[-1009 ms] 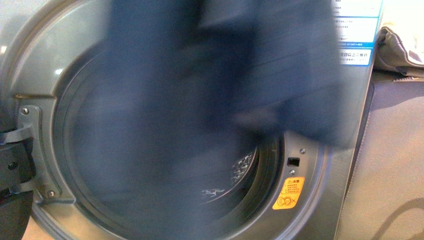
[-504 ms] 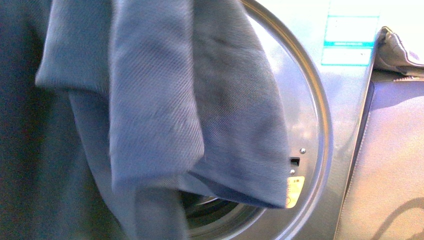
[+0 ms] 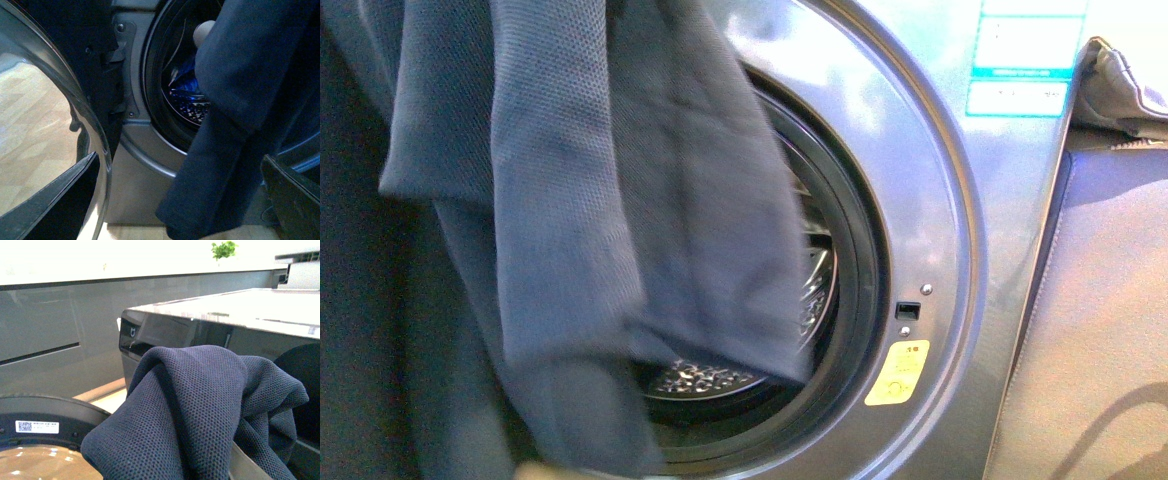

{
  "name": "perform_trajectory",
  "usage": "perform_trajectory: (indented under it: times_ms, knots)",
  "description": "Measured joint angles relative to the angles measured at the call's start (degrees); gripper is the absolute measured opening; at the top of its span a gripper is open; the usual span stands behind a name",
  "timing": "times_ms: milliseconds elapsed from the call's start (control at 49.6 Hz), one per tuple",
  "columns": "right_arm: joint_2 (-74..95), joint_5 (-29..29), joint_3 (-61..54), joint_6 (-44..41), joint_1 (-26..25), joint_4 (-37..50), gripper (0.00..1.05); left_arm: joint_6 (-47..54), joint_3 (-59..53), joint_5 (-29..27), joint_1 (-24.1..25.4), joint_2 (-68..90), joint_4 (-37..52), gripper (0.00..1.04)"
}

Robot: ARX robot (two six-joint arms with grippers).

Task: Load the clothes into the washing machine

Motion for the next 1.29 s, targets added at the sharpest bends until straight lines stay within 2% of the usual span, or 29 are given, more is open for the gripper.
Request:
perform_trajectory:
  times_ms: [424, 1231, 1251, 1291]
  knots:
    - [4.52, 1.38, 16.17, -3.41, -3.23, -8.7, 0.09, -0.02, 0.0, -0.02, 0.0, 0.0, 0.0, 0.98]
    - [4.76, 1.55, 16.94, -3.93, -3.41, -8.72, 0.09, 0.0, 0.0, -0.02, 0.0, 0.0, 0.0, 0.98]
    - [4.74, 1.55, 16.94, -3.93, -3.41, -8.72, 0.09, -0.37, 0.0, 0.7, 0.15, 0.07, 0.07, 0.98]
    - [4.74, 1.55, 16.94, -3.93, -3.41, -8.72, 0.09, -3.21, 0.02, 8.63, 2.95, 1.55, 2.64, 0.98]
